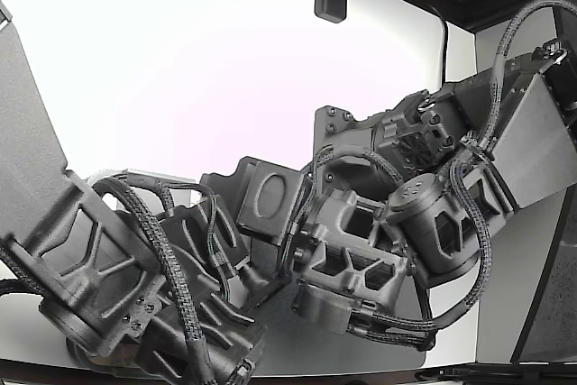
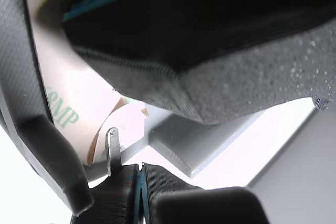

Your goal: Peel off protective film from adhesive tape.

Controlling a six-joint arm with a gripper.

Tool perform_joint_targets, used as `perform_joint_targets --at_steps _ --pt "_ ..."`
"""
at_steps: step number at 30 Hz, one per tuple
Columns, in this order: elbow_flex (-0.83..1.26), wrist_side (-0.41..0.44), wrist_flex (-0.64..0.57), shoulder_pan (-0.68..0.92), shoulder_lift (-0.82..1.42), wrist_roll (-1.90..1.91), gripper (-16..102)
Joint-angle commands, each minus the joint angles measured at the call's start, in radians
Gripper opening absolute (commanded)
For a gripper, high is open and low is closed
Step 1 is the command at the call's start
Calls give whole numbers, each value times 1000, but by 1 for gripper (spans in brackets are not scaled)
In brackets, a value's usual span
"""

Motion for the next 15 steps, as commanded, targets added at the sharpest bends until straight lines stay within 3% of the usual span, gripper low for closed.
perform_joint_targets --at_steps 1,15 --pt "-14 -3 3 -17 25 2 -11" --pt "-25 -14 46 -18 32 25 -11"
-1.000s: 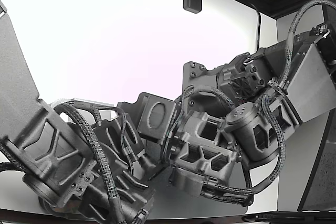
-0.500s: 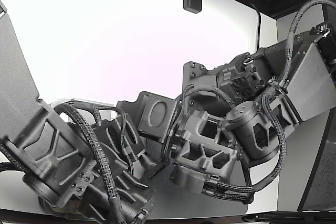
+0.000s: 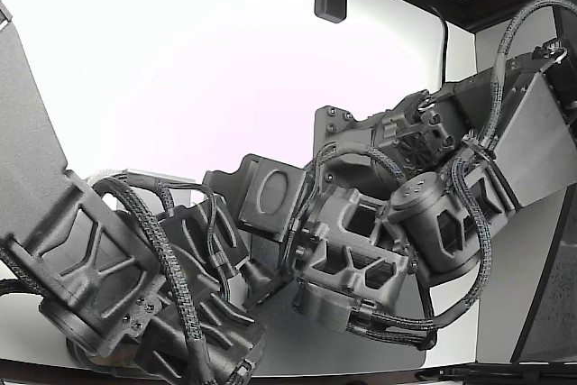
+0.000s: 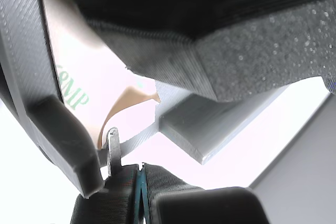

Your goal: Peel off protective film from adhesive tape.

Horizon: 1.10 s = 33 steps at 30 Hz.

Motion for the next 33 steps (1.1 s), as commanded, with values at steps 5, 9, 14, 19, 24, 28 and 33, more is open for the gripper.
perform_joint_targets --at_steps 5,9,14,19,24,28,33 --pt "-54 -6 57 -15 52 -15 -11" --pt "-63 0 133 -17 120 -23 -11" --pt "-69 -3 258 -18 236 12 -11" --pt "-78 -55 345 -64 364 72 87" --pt "-152 -124 403 -137 410 204 87" --pt "-215 -206 492 -215 451 399 46" --pt "-225 -321 457 -279 618 434 78"
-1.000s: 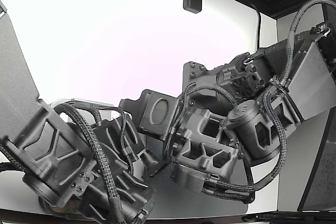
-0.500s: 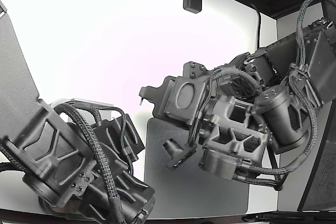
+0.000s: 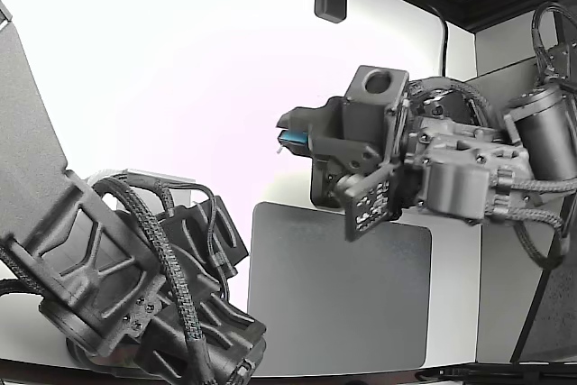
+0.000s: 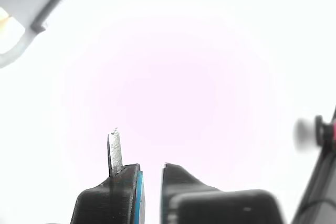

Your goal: Peel off protective film from adhesive tape.

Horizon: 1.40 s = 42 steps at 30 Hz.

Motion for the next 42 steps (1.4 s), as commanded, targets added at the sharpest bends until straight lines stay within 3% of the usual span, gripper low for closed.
perform_joint_targets --at_steps 1,5,7,9,13,18,24,26,29,30,42 --pt "-37 -71 -54 -60 115 -44 78" --pt "-55 -61 -23 -74 178 98 67" --pt "-52 -48 -67 -101 202 189 100" --pt "-41 -80 -120 -163 224 299 100" --pt "-3 -261 -129 -310 293 410 100" --pt "218 -483 -291 -499 436 400 100" --pt "367 -525 -341 -561 508 423 99" --pt "448 -528 -359 -598 503 434 84" --pt "466 -568 -359 -620 508 411 91" --pt "466 -568 -359 -620 508 410 100" --pt "466 -554 -362 -620 508 417 100"
